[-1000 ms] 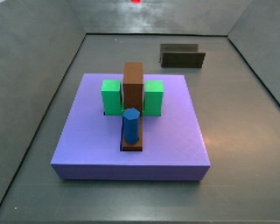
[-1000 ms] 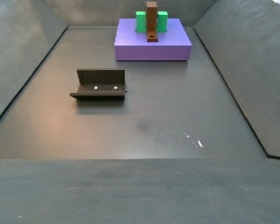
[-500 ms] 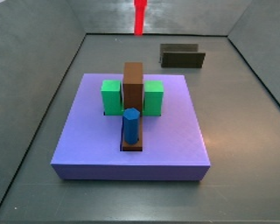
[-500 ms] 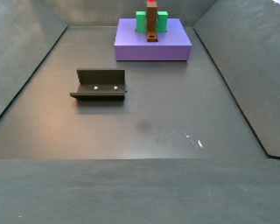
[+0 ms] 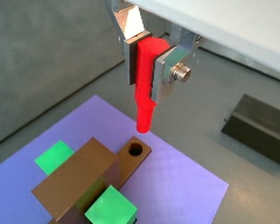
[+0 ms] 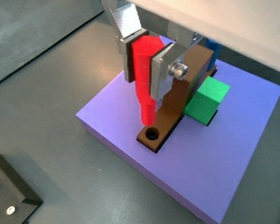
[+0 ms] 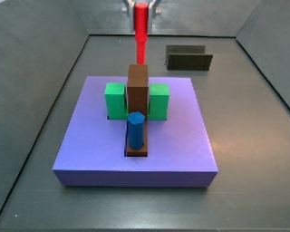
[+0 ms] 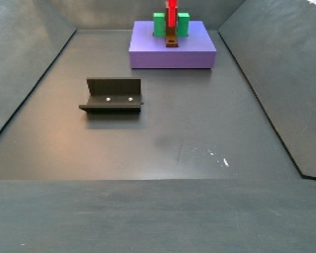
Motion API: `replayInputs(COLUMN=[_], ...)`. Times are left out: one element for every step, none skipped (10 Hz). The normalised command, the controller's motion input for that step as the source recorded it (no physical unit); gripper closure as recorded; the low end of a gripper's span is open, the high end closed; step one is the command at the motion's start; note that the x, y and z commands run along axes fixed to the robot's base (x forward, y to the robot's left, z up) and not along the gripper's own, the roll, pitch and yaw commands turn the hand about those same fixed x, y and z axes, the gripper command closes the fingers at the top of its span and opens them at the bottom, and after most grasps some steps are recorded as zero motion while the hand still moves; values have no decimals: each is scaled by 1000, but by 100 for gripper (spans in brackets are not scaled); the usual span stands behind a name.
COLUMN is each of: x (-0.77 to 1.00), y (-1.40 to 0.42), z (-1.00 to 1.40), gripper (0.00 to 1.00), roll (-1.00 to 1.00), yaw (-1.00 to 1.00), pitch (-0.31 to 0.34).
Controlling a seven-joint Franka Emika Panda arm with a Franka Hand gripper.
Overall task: Pick up the red object. Move up. Move to above the board. Insert the red object.
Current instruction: Insert the red object.
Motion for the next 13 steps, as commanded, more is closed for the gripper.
replayInputs(x=[17, 0, -3, 0, 0, 0, -26, -86, -109, -163, -314, -57, 0], y=[-80, -11, -11, -69, -43, 0, 0, 0, 17, 0, 0, -66, -66], z=[-320, -311, -331, -269, -314, -360, -331, -283, -323, -140, 0, 0, -40], gripper=[100, 100, 100, 100, 100, 100, 100, 100, 100, 100, 100, 100, 100], roll=[213, 151, 174, 253, 104, 0, -83, -104, -80, -29, 21, 0, 0], yaw=[-114, -151, -97, -51, -46, -57, -31, 0, -43, -11, 0, 0, 0], pitch=[-134, -99, -137, -111, -116, -154, -163, -157, -99, -66, -59, -31, -19])
